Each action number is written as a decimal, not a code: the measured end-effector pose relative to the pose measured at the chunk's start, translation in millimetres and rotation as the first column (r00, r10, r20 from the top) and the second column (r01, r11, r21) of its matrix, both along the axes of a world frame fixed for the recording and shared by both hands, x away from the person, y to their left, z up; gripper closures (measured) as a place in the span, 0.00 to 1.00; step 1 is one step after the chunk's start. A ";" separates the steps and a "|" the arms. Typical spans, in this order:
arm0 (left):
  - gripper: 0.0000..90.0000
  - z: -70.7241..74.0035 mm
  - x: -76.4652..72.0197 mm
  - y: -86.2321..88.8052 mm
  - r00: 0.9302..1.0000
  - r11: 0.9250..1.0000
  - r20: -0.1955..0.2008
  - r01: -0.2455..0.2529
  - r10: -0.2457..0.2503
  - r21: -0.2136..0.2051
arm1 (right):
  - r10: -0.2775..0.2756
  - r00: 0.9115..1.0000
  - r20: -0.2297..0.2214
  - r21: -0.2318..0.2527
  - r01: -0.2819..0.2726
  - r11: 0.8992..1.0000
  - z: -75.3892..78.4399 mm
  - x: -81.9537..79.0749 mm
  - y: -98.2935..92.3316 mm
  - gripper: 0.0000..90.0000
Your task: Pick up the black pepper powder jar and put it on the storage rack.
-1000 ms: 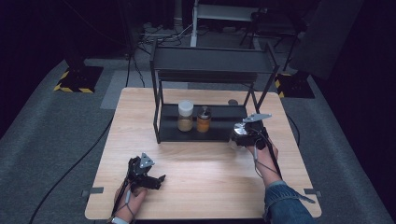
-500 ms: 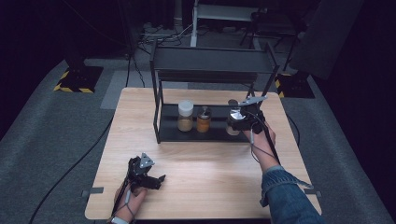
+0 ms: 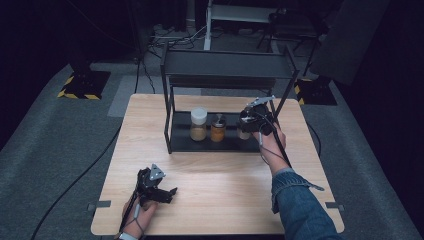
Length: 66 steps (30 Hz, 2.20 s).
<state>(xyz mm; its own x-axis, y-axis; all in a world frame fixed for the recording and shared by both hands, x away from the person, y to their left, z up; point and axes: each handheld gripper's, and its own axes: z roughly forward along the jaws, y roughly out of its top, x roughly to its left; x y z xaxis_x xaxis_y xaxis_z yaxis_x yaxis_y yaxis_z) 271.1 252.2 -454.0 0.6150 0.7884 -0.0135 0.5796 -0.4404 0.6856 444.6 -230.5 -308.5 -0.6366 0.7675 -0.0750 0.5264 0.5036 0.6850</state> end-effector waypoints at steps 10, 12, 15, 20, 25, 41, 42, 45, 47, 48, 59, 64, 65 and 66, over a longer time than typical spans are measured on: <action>0.00 -0.1 -0.2 0.2 1.000 1.000 -0.002 0.000 0.000 -0.002 | -0.016 0.999 -0.029 -0.015 0.015 1.000 -20.1 19.8 10.9 0.34; 0.00 0.0 -0.1 0.2 1.000 1.000 -0.002 0.000 0.000 -0.002 | -0.020 0.999 -0.034 -0.018 0.020 1.000 -24.4 22.7 12.8 0.34; 0.00 -0.1 -0.2 0.2 1.000 1.000 -0.003 0.000 0.000 -0.003 | -0.033 0.998 -0.047 -0.021 0.032 0.999 -33.1 27.5 16.4 0.34; 0.00 -0.1 -0.2 0.2 1.000 1.000 -0.001 0.000 0.000 -0.002 | -0.036 0.998 -0.046 -0.030 0.034 0.999 -40.2 30.4 19.1 0.34; 0.00 -0.1 -0.3 0.1 1.000 1.000 -0.002 -0.001 0.001 -0.003 | -0.042 0.998 -0.041 -0.022 0.041 0.999 -45.5 31.9 21.1 0.34; 0.00 -0.1 -0.2 0.1 1.000 1.000 -0.002 0.000 0.000 -0.003 | -0.048 0.997 -0.057 -0.008 0.048 0.999 -54.7 37.0 20.0 0.21; 0.00 -0.1 -0.2 0.2 1.000 1.000 -0.001 0.000 0.000 -0.002 | -0.052 0.997 -0.059 -0.005 0.052 0.999 -54.6 37.3 18.9 0.17; 0.00 -0.2 -0.2 0.2 1.000 1.000 -0.001 0.000 0.000 -0.003 | -0.047 0.997 -0.058 0.012 0.048 0.999 -50.4 34.5 13.9 0.12; 0.00 -0.2 -0.2 0.0 1.000 1.000 -0.001 0.000 0.000 -0.002 | -0.043 0.998 -0.045 0.001 0.043 0.999 -45.6 29.8 14.2 0.10; 0.00 -0.1 -0.1 0.0 1.000 1.000 -0.001 0.000 0.000 -0.002 | -0.041 0.998 -0.039 -0.004 0.041 0.999 -42.7 26.8 14.1 0.09; 0.00 0.0 0.4 -0.1 1.000 1.000 0.000 0.003 -0.003 0.000 | -0.012 1.000 -0.003 0.025 0.012 1.000 -16.8 -4.9 -11.8 0.04; 0.00 0.0 0.9 -0.5 1.000 1.000 -0.001 0.001 -0.001 0.000 | 0.008 1.000 0.010 0.028 -0.008 1.000 -6.7 -22.2 -25.0 0.04; 0.00 -0.1 0.9 -0.5 1.000 1.000 0.000 0.002 -0.002 0.000 | 0.011 1.000 0.010 0.031 -0.012 0.999 -4.3 -26.0 -27.9 0.04; 0.00 -0.2 0.9 -0.4 1.000 1.000 0.000 0.002 -0.002 0.000 | 0.017 1.000 0.013 0.032 -0.017 0.999 -1.8 -29.8 -31.3 0.04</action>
